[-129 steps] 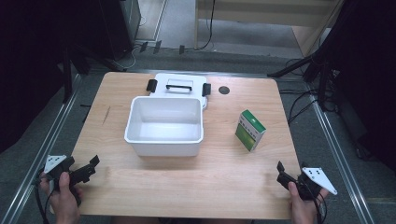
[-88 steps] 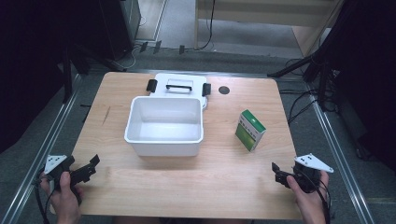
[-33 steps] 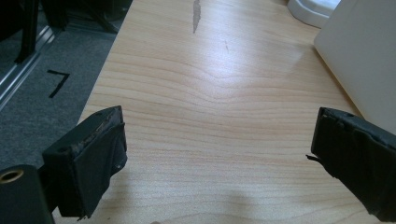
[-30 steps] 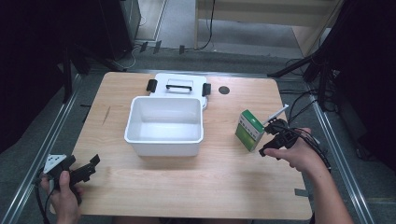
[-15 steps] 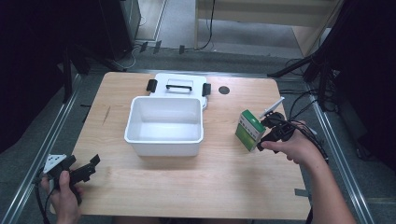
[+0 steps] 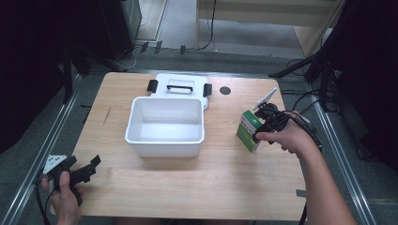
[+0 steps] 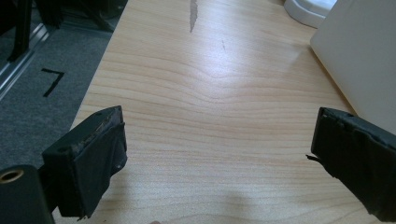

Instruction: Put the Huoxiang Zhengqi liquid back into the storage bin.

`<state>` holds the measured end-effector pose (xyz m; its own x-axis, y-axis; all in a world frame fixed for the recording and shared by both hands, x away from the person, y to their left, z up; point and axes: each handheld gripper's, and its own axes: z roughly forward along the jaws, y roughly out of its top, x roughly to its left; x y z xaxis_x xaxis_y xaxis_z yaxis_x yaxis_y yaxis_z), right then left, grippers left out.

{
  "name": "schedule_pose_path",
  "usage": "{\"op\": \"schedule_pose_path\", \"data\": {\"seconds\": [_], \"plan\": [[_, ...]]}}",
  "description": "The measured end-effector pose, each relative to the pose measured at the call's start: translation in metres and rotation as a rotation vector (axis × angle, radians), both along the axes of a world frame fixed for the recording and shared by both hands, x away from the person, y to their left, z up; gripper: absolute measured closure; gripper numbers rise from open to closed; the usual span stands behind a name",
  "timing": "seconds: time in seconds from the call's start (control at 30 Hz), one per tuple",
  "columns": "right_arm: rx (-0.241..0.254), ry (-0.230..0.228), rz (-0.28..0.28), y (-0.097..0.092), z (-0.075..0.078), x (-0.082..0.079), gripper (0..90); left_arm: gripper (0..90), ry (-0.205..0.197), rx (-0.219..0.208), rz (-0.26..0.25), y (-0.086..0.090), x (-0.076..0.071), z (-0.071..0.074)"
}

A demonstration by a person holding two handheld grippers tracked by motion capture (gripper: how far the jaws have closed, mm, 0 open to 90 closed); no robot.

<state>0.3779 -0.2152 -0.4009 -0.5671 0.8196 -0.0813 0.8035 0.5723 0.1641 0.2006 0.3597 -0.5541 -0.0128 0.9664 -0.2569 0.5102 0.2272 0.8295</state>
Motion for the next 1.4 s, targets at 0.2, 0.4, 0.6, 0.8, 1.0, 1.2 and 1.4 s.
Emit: {"op": "schedule_pose_path", "data": {"seconds": [0.2, 0.4, 0.6, 0.8, 1.0, 1.2, 1.4], "plan": [[-0.002, -0.011, -0.001, 0.01, 0.003, 0.01, 26.6, 4.1, -0.003, -0.003, -0.003, 0.0, 0.0, 0.0], [-0.021, -0.008, 0.012, 0.023, 0.0, 0.02, 27.0, 4.1, -0.003, -0.004, -0.003, 0.0, 0.0, 0.0], [-0.046, -0.009, 0.013, 0.031, -0.003, 0.03, 31.0, 4.1, -0.004, -0.006, -0.003, 0.001, 0.0, 0.0], [-0.049, 0.021, 0.008, 0.036, -0.01, 0.037, 41.1, 4.1, -0.004, -0.008, -0.003, 0.001, 0.0, 0.0], [-0.02, 0.062, -0.016, 0.032, -0.012, 0.042, 61.7, 4.1, -0.003, -0.009, -0.003, 0.001, 0.0, 0.0], [-0.014, 0.063, -0.004, 0.028, -0.009, 0.04, 64.1, 4.1, -0.002, -0.012, 0.0, 0.001, 0.0, 0.0], [0.009, 0.058, 0.035, 0.029, 0.0, 0.036, 65.0, 4.1, -0.002, -0.009, 0.002, 0.001, 0.0, 0.0]]}}
